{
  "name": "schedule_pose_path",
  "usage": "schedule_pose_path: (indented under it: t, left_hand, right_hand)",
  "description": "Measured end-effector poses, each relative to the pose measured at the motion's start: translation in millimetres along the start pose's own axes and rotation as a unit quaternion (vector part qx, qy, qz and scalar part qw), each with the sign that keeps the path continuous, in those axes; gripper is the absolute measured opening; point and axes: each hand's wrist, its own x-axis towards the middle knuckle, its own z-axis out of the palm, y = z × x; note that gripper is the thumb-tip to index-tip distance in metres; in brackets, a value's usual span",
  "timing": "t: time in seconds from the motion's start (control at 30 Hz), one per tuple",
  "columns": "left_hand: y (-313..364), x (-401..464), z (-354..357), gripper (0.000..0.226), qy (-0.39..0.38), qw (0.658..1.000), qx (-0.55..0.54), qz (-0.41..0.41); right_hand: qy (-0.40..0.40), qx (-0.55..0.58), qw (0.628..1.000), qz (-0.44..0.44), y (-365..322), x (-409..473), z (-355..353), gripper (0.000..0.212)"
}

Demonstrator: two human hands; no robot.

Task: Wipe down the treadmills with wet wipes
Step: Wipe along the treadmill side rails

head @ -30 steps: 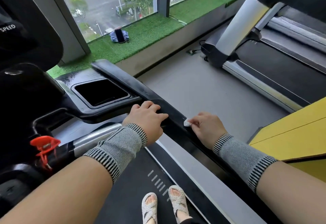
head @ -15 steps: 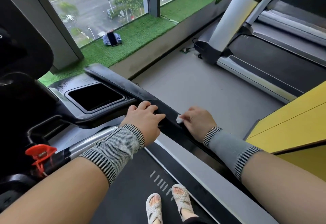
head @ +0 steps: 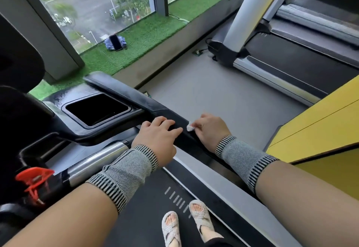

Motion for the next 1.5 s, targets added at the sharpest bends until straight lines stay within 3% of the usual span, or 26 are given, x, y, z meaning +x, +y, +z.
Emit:
schedule_pose_path:
  t: [0.27,0.37,0.43,0.5,0.6,0.8,1.03,1.27,1.37,1.5]
  left_hand:
    - [6.4,3.7,-5.6,0.053,0.014,1.0,-0.018,0.0]
    - [16.2,5.1,-10.0,0.054,0.036,0.999,-0.01,0.036]
    - [28.0,9.1,-13.9,0.054,0.059,0.995,-0.017,0.073]
    - [47.7,14.4,-17.2,0.053,0.068,0.99,-0.021,0.118]
    - [84.8,19.3,-18.4,0.053,0.056,0.981,-0.014,0.184]
    - [166.6,10.0,-14.7,0.055,0.037,0.959,0.013,0.281]
    - [266.1,-3.8,-8.0,0.053,0.014,0.929,0.051,0.367]
    - [345.6,-14.6,17.0,0.049,-0.022,0.928,0.072,0.366]
    - [365.3,-17.7,27.5,0.047,-0.029,0.931,0.085,0.355]
    - [388.0,-18.6,35.8,0.041,-0.036,0.935,0.092,0.341]
  right_hand:
    - [-0.015,-0.008,0.999,0.032,13.7,-34.1,-7.1,0.023]
    - [0.079,0.066,0.99,0.092,18.1,-52.3,-6.5,0.016]
    - [0.169,0.186,0.95,0.186,24.1,-69.3,-9.7,0.011]
    - [0.226,0.318,0.88,0.271,32.0,-89.5,-15.7,0.01]
    - [0.29,0.404,0.793,0.351,48.1,-127.0,-27.4,0.007]
    - [0.348,0.356,0.747,0.44,87.4,-222.7,-39.7,0.009]
    - [0.332,0.236,0.772,0.489,134.2,-314.1,-39.4,0.016]
    - [0.303,0.084,0.765,0.562,217.3,-394.0,-39.5,0.015]
    - [0.232,0.041,0.807,0.541,226.8,-389.0,-23.7,0.027]
    - [0.169,0.02,0.899,0.403,226.8,-387.6,-15.9,0.035]
